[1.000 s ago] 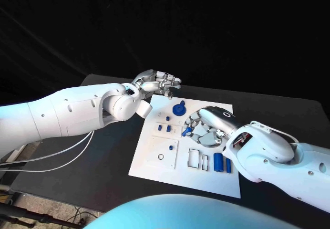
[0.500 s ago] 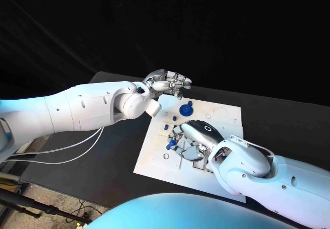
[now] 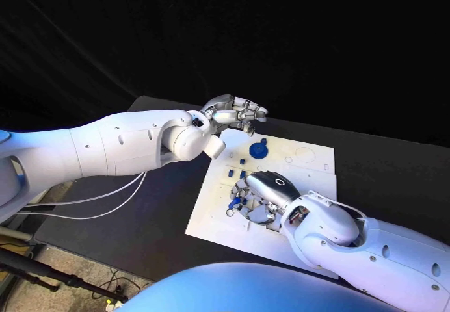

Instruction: Assemble the parts on the task board

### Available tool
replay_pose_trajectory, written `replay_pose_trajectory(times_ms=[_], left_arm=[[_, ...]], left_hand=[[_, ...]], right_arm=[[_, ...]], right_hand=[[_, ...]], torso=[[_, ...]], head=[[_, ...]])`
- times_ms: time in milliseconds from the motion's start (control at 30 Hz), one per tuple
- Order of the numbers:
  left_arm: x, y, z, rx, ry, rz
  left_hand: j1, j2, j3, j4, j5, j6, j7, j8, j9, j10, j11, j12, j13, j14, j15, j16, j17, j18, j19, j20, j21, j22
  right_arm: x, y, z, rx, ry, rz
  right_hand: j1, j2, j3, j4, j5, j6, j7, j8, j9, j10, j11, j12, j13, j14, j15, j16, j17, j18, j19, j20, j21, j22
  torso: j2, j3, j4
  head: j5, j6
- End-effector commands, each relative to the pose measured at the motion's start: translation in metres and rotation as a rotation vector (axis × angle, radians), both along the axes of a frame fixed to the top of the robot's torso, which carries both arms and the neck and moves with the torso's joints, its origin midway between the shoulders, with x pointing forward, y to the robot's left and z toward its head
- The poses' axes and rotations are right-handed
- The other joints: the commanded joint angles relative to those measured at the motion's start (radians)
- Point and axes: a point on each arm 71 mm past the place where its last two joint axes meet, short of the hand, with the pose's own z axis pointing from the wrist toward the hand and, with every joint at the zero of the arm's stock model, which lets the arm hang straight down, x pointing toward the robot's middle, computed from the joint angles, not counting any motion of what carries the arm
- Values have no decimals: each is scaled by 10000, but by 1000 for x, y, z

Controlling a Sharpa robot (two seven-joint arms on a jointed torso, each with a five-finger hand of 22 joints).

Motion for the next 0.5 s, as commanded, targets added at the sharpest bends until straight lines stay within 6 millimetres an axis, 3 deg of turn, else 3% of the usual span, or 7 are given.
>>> replay_pose_trajectory(times_ms=[33,500], left_arm=[[0,-3,1,-168,-37,-185],[0,-3,1,-136,20,-186]], left_hand=[[-16,39,51,-27,38,-80,16,61,16,-79,2,52,-10,20,16,-23,-13,120,31,14,-44,-9],[-30,41,50,-26,41,-102,20,81,20,-91,6,59,-14,26,18,-14,-17,119,39,14,-42,-15]], right_arm=[[-2,2,-5,-348,-68,220],[-5,2,-10,-408,-6,314]], right_hand=[[-66,0,3,-80,41,-22,-15,37,278,-47,36,-58,17,246,-22,44,-10,-62,186,-70,-15,2008],[-81,2,7,-86,47,-25,-13,44,291,-45,39,-63,24,245,-19,42,-13,-63,187,-68,-11,2008]], torso=[[-3,-6,-9],[-2,4,-20]], head=[[21,2],[43,2]])
